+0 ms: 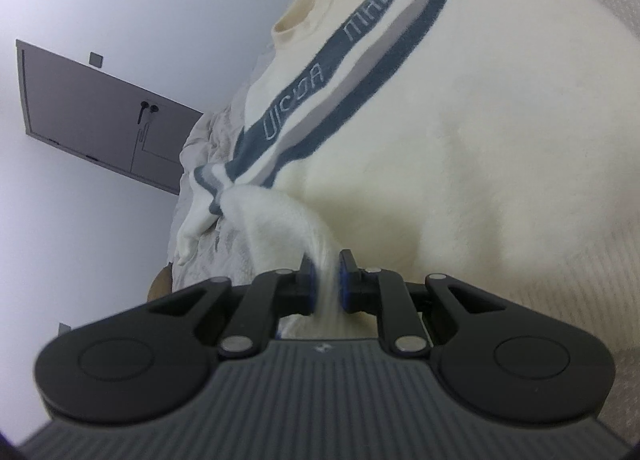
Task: Fold large clothes
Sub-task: 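Grasp the sweater side with the right gripper while the left gripper grasps beside it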
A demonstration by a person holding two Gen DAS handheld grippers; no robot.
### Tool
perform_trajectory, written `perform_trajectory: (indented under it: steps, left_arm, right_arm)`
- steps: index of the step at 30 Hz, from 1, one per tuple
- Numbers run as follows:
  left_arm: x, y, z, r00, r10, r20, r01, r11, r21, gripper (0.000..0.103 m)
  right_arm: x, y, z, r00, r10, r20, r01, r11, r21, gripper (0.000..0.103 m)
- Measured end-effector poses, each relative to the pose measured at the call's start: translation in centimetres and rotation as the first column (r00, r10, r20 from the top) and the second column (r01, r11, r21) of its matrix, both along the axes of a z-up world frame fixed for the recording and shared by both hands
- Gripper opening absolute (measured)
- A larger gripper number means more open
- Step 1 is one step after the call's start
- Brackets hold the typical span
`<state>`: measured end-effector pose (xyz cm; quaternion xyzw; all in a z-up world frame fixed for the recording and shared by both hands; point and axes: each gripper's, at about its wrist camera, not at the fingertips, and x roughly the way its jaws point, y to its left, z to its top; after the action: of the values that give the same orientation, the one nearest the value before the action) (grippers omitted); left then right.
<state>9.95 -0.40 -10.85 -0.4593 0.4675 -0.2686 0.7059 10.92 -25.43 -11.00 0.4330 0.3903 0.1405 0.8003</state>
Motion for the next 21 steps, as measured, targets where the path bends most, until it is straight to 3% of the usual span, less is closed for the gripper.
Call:
perform_trajectory:
  steps: [5,7,9,12,16,19,21]
  left_arm:
    - [-0.3,-0.7,-1.4,0.998,0.019,-0.053,-0.023,0.996,-0.081,0.071]
    - [-0.5,-1.3,-1.3,0.999,0.009,-0.043,-0.012,0.997,-0.074,0.059]
    - [-0.7,-1.6,-0.8,1.000,0.001,-0.016,-0.002,0.999,-0.042,0.035]
    - [-1.0,-1.8,0.8,0.999,0.026,0.031,-0.026,1.000,-0.006,0.011]
    - [-2.8,0.4,3.5,0.993,0.085,0.082,-0.086,0.996,0.010,0.008]
    - [-5.2,2.5,6.2,0.979,0.137,0.153,-0.144,0.989,0.032,0.007]
    - [-6.7,4.4,7.5,0.972,0.167,0.166,-0.176,0.983,0.044,0.006]
  right_arm:
    - [-0.2,-0.3,-0.7,1.000,-0.014,-0.027,0.016,0.998,0.058,0.016]
    - [-0.4,-0.2,-0.6,1.000,-0.014,-0.027,0.016,0.998,0.062,0.016]
    - [-0.6,-0.2,-0.4,1.000,-0.015,-0.024,0.016,0.998,0.061,0.017]
    - [-0.7,-0.7,0.0,1.000,-0.020,-0.015,0.021,0.998,0.059,0.017]
    - [-0.9,-0.6,0.9,0.999,0.010,0.034,-0.011,0.998,0.057,0.019]
    - [-1.1,0.2,1.8,0.992,0.083,0.092,-0.090,0.994,0.066,0.032]
    - [-1.7,1.3,2.9,0.981,0.139,0.135,-0.145,0.989,0.040,0.033]
